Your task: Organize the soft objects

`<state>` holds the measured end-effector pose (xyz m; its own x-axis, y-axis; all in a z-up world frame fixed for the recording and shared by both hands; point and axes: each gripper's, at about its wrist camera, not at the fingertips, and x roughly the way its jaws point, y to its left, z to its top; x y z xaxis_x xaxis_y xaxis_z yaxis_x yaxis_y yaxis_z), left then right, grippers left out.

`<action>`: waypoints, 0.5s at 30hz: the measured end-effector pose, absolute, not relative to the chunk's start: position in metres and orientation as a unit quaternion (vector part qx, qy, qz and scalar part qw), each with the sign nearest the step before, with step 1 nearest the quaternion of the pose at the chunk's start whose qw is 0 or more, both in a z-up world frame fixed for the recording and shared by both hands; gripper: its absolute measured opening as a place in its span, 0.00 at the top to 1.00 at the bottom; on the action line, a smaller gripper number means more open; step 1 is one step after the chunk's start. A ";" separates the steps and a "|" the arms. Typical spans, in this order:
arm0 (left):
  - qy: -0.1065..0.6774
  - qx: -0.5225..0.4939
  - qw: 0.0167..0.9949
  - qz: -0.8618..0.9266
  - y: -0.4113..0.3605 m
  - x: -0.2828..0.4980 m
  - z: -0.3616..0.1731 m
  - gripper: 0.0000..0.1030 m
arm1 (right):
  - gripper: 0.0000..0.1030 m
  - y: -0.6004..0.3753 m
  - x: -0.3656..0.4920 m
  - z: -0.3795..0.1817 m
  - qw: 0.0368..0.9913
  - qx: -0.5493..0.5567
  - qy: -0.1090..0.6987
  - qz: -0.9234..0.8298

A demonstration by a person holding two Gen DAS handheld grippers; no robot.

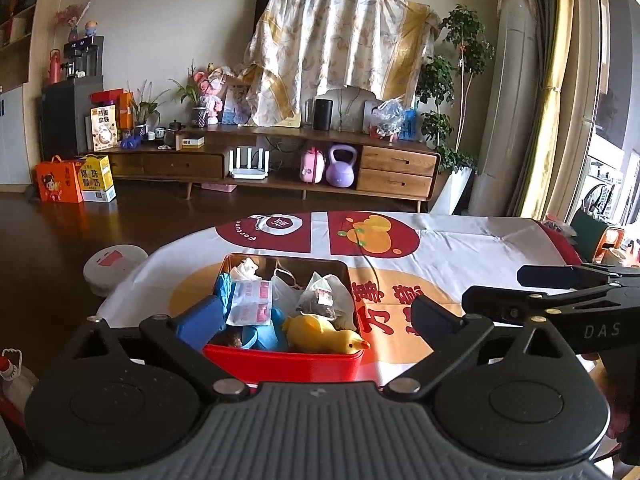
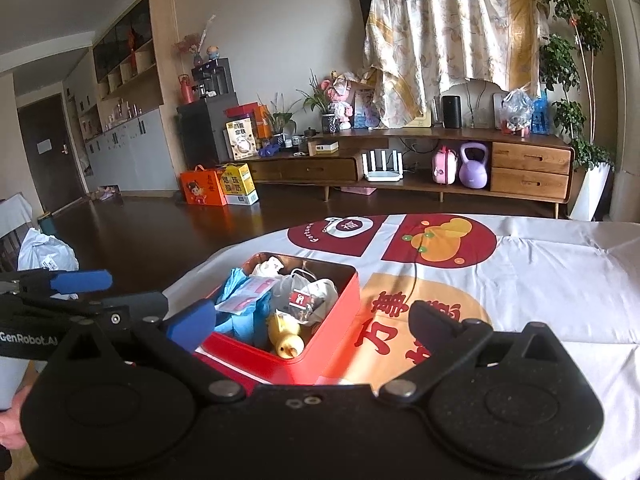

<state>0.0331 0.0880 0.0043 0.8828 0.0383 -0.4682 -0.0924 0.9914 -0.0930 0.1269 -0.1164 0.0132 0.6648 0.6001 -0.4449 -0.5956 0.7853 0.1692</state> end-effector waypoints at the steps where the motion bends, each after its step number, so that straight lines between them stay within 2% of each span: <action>1: 0.240 -0.055 0.969 0.033 0.088 0.033 0.004 0.02 | 0.00 -0.116 0.126 0.014 0.912 0.004 0.245 0.328; 15: 0.241 -0.058 0.968 0.033 0.088 0.034 0.003 0.02 | 0.00 -0.115 0.125 0.013 0.911 0.005 0.245 0.331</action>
<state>0.0338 0.0884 0.0029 0.8817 0.0355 -0.4705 -0.0914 0.9911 -0.0965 0.1246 -0.1152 0.0127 0.6608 0.6050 -0.4441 -0.6005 0.7812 0.1708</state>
